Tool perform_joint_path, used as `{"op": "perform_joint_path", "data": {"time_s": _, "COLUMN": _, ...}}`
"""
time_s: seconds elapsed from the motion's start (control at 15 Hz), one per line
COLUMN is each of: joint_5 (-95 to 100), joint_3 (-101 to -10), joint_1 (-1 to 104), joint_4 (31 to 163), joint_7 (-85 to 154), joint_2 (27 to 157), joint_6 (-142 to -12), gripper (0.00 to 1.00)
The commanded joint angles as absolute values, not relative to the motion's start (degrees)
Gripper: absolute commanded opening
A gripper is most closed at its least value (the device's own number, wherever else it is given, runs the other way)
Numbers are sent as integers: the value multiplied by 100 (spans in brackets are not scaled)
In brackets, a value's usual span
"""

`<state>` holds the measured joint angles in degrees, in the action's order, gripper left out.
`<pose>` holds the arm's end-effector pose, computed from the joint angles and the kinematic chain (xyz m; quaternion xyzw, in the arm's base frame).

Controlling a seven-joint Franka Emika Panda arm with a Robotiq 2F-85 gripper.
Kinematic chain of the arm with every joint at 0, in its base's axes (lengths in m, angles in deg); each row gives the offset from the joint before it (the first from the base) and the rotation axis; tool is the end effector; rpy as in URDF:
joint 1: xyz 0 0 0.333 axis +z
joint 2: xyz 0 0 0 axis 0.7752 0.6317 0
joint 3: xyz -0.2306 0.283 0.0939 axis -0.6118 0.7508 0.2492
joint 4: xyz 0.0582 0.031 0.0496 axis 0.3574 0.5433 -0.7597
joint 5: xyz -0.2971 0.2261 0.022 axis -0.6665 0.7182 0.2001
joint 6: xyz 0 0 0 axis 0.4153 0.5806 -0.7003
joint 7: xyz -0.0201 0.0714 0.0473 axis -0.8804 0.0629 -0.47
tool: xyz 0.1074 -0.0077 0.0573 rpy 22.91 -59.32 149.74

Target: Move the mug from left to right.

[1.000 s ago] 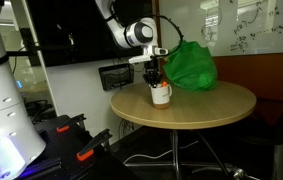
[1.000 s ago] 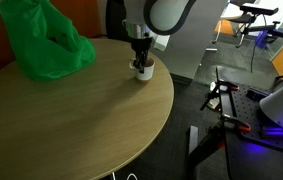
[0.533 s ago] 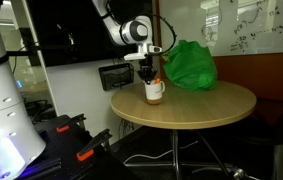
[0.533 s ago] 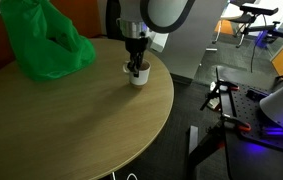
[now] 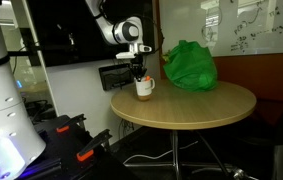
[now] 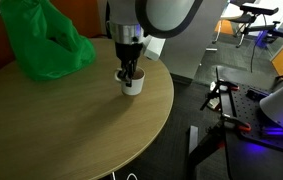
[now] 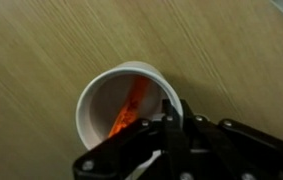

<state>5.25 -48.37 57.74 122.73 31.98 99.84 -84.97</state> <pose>0.5969 0.1055 0.2825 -0.9997 -0.0207 0.0012 0.0119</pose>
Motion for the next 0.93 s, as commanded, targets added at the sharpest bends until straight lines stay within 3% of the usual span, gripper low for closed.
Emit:
{"op": "perform_joint_path", "data": {"time_s": 0.0, "joint_5": 403, "joint_3": -4928, "joint_1": 5955, "joint_4": 12126, "joint_7": 2838, "joint_2": 10023, "joint_6": -8379, "gripper": 3}}
{"op": "perform_joint_path", "data": {"time_s": 0.47, "joint_5": 387, "joint_3": -4981, "joint_1": 5991, "joint_4": 12146, "joint_7": 2774, "joint_2": 10129, "joint_6": -8455, "gripper": 3}}
{"op": "perform_joint_path", "data": {"time_s": 0.53, "joint_5": 403, "joint_3": -4984, "joint_1": 5987, "joint_4": 12159, "joint_7": 2768, "joint_2": 10132, "joint_6": -8471, "gripper": 16}}
{"op": "perform_joint_path", "data": {"time_s": 0.6, "joint_5": 402, "joint_3": -4989, "joint_1": 5986, "joint_4": 12172, "joint_7": 2775, "joint_2": 10132, "joint_6": -8493, "gripper": 37}}
{"op": "perform_joint_path", "data": {"time_s": 0.73, "joint_5": 405, "joint_3": -4990, "joint_1": 5983, "joint_4": 12198, "joint_7": 2783, "joint_2": 10099, "joint_6": -8551, "gripper": 41}}
{"op": "perform_joint_path", "data": {"time_s": 0.87, "joint_5": 469, "joint_3": -4959, "joint_1": 5942, "joint_4": 12244, "joint_7": 2836, "joint_2": 10006, "joint_6": -8547, "gripper": 54}}
